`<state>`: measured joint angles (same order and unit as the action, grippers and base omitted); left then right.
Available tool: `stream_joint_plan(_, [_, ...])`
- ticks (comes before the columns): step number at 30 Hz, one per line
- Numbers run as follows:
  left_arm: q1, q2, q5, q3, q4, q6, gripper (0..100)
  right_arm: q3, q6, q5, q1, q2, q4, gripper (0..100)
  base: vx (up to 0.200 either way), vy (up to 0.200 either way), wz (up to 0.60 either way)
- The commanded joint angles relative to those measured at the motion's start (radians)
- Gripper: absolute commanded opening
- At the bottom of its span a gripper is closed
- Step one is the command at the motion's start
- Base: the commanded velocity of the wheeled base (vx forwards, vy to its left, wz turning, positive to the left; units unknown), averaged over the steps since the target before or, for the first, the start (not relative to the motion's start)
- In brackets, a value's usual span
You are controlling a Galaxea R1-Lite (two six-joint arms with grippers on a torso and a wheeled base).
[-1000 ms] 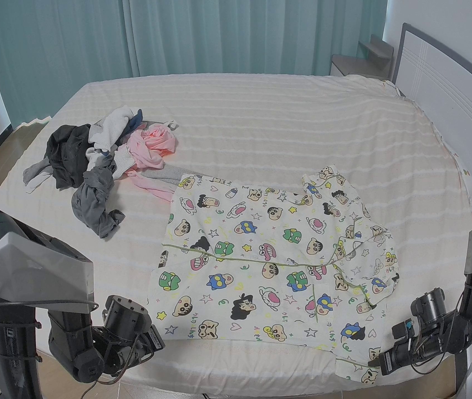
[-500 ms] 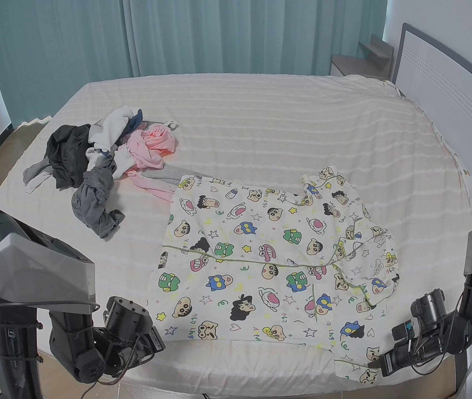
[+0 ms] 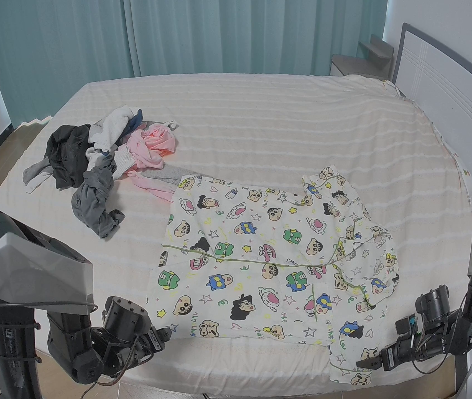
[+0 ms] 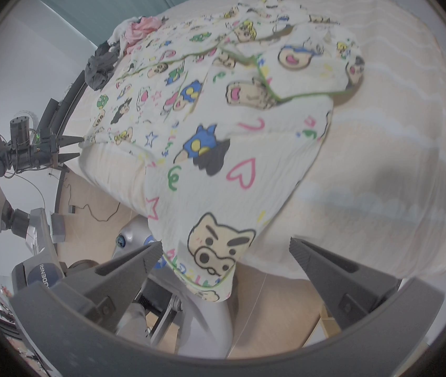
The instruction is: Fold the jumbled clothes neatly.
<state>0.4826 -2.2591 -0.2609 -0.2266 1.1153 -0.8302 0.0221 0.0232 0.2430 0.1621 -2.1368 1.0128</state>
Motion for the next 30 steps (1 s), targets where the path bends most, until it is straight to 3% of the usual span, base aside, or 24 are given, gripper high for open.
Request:
stream_joint_plan(1, [0.001,0.093,0.0,0.033,0.0,0.01,100,-0.022,-0.011,-0.031,-0.004,0.103,0.027,100,0.0,0.0,0.0])
stream_joint_plan(6, [0.002,0.188,0.014,0.059,0.0,0.033,100,-0.022,-0.019,-0.031,-0.029,0.216,0.021,100,0.0,0.0,0.0])
stream_joint_plan(11, [0.021,0.225,0.028,0.044,0.004,0.031,100,-0.022,-0.081,-0.031,-0.029,0.307,-0.019,100,0.0,0.0,0.0])
stream_joint_plan(16, [0.062,0.216,0.026,0.039,0.004,0.005,100,-0.022,-0.101,-0.028,-0.021,0.324,-0.152,100,0.0,0.0,0.0])
stream_joint_plan(21, [0.062,0.214,0.026,0.03,0.004,-0.012,100,-0.022,-0.106,-0.025,-0.021,0.31,-0.158,100,0.0,0.0,0.0])
stream_joint_plan(30, [0.057,0.155,0.025,-0.019,0.004,-0.066,100,-0.013,-0.115,-0.005,-0.001,0.275,-0.148,100,-0.2,0.0,0.0])
